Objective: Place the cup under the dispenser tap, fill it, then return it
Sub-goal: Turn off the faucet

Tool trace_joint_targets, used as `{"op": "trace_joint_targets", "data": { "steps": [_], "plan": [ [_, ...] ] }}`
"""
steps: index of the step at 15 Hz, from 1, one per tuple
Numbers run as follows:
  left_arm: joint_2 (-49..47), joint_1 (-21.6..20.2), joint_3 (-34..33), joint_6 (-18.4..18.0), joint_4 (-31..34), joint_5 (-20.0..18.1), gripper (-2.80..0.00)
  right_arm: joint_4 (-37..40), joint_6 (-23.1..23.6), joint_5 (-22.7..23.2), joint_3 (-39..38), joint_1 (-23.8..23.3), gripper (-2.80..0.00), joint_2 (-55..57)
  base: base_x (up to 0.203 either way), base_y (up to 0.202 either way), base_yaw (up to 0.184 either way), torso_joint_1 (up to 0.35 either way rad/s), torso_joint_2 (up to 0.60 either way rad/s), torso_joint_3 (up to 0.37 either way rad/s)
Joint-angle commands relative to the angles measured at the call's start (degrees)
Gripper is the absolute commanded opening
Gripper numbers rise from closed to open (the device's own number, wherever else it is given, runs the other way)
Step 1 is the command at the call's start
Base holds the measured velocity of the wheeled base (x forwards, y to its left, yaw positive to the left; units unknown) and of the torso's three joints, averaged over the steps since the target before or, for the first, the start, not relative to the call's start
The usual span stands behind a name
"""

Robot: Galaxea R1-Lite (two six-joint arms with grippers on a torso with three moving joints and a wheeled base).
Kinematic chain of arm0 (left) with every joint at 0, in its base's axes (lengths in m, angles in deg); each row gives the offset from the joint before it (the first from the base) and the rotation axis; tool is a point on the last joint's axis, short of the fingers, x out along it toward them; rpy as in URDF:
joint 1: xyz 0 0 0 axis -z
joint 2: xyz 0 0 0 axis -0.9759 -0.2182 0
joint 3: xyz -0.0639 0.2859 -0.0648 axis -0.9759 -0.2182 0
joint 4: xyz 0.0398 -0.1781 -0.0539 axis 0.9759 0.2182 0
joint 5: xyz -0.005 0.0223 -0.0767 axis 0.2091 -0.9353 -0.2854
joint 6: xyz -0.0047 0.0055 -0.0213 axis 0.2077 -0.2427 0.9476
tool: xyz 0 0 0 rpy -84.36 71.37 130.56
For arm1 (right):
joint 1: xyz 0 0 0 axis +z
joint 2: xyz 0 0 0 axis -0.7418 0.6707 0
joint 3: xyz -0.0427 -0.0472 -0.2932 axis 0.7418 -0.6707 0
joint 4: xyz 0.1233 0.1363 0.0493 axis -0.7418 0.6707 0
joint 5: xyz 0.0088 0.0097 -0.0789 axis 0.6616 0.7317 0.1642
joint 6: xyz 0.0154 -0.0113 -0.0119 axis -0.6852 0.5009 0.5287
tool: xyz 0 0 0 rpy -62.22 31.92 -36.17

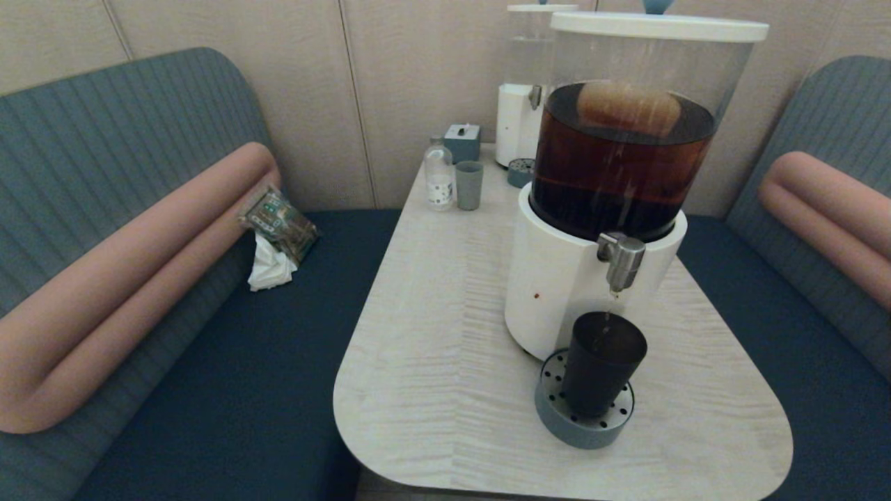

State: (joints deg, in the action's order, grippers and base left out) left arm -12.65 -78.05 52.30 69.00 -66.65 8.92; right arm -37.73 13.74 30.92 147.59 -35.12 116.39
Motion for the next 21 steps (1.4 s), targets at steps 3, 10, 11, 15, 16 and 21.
{"op": "trace_joint_targets", "data": {
  "steps": [3,10,11,15,16,21],
  "plan": [
    [0.01,0.01,-0.09,0.04,-0.01,0.05,-2.8,1.29,-3.03,-0.05,-2.73,0.29,-2.8,-7.18,0.0,0.0,0.0,0.0,0.0,0.0],
    [0.01,-0.04,-0.09,0.04,-0.01,0.05,-2.8,1.21,-3.88,0.08,-8.31,0.45,-2.8,-14.75,0.0,0.0,0.0,0.0,0.0,0.0],
    [0.01,-0.04,-0.09,0.04,-0.01,0.05,-2.8,1.15,-3.86,1.59,-8.55,-0.61,-2.8,-16.07,0.0,0.0,0.0,0.0,0.0,0.0],
    [0.01,0.03,-0.09,0.04,-0.01,0.05,-2.8,0.53,-3.37,16.62,-8.98,-3.93,-2.8,-22.0,0.0,0.0,0.0,0.0,0.0,0.0],
    [0.01,0.03,0.0,0.04,-0.01,0.05,-2.8,0.02,-3.61,19.75,-8.93,-4.83,-2.8,-22.57,0.0,0.0,0.0,0.0,0.0,0.0],
    [0.01,-0.04,-0.09,0.04,-0.01,0.05,-2.8,-0.36,-3.44,23.42,-10.12,-8.5,-2.8,-22.78,0.0,0.0,0.0,0.0,0.0,0.0]
  ]
}}
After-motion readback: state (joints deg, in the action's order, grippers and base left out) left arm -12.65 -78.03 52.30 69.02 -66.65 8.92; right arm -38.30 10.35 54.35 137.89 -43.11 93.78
